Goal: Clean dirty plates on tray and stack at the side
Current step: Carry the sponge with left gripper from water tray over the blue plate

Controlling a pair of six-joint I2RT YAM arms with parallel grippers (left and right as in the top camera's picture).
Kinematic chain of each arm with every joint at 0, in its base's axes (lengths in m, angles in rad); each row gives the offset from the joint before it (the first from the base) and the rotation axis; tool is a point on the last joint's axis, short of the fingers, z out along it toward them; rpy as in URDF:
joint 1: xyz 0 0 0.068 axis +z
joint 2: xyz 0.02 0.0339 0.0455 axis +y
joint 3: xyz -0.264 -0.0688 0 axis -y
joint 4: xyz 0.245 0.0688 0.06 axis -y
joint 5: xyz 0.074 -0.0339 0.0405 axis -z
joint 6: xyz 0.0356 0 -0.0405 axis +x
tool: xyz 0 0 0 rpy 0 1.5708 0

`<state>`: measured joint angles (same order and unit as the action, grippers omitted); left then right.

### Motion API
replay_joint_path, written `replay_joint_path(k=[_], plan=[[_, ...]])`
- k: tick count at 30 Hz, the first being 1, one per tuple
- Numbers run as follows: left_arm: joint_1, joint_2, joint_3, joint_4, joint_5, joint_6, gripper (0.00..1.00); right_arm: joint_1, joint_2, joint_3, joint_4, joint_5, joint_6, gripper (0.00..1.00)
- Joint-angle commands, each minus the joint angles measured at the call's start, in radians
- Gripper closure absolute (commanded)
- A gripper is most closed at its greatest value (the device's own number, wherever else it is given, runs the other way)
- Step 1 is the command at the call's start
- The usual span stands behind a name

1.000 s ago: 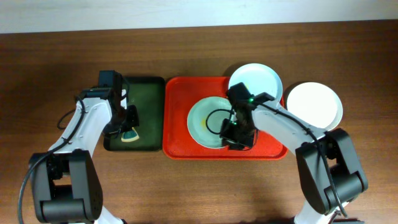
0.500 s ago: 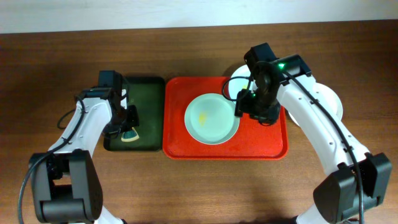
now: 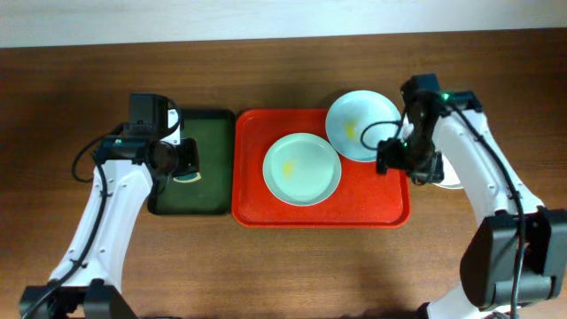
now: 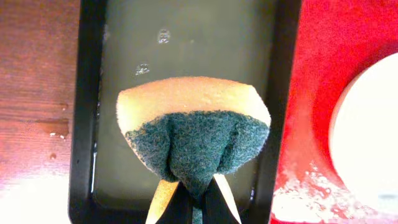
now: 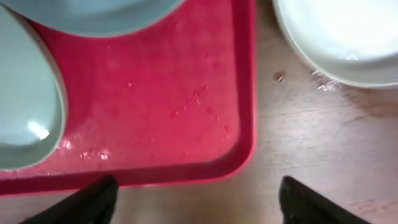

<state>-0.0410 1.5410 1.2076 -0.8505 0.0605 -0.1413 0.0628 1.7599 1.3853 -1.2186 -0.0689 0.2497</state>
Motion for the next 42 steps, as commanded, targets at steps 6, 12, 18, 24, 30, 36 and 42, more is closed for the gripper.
replay_joint_path(k=[6,12,18,24,30,36,42], plan=[[0.0,-0.01,0.215,-0.187,-0.026,0.027,1.0,0.003,0.0,-0.226,0.185,-0.255,-0.037,0.22],[-0.021,0.176,0.404,-0.38,-0.006,0.061,1.0,0.017,0.0,-0.24,0.267,-0.346,-0.036,0.71],[-0.13,0.293,0.404,-0.279,0.067,0.068,1.0,0.107,0.0,-0.301,0.427,-0.343,-0.032,0.55],[-0.241,0.347,0.403,-0.183,0.027,0.068,1.0,0.166,0.0,-0.346,0.562,-0.338,0.011,0.56],[-0.247,0.361,0.396,-0.125,0.034,0.068,1.0,0.168,0.0,-0.423,0.713,-0.339,0.127,0.79],[-0.275,0.377,0.38,-0.072,0.033,0.068,1.0,0.227,0.0,-0.423,0.727,-0.35,0.315,0.9],[-0.275,0.416,0.362,-0.058,0.06,0.06,1.0,0.335,0.0,-0.418,0.785,-0.346,0.417,0.46]])
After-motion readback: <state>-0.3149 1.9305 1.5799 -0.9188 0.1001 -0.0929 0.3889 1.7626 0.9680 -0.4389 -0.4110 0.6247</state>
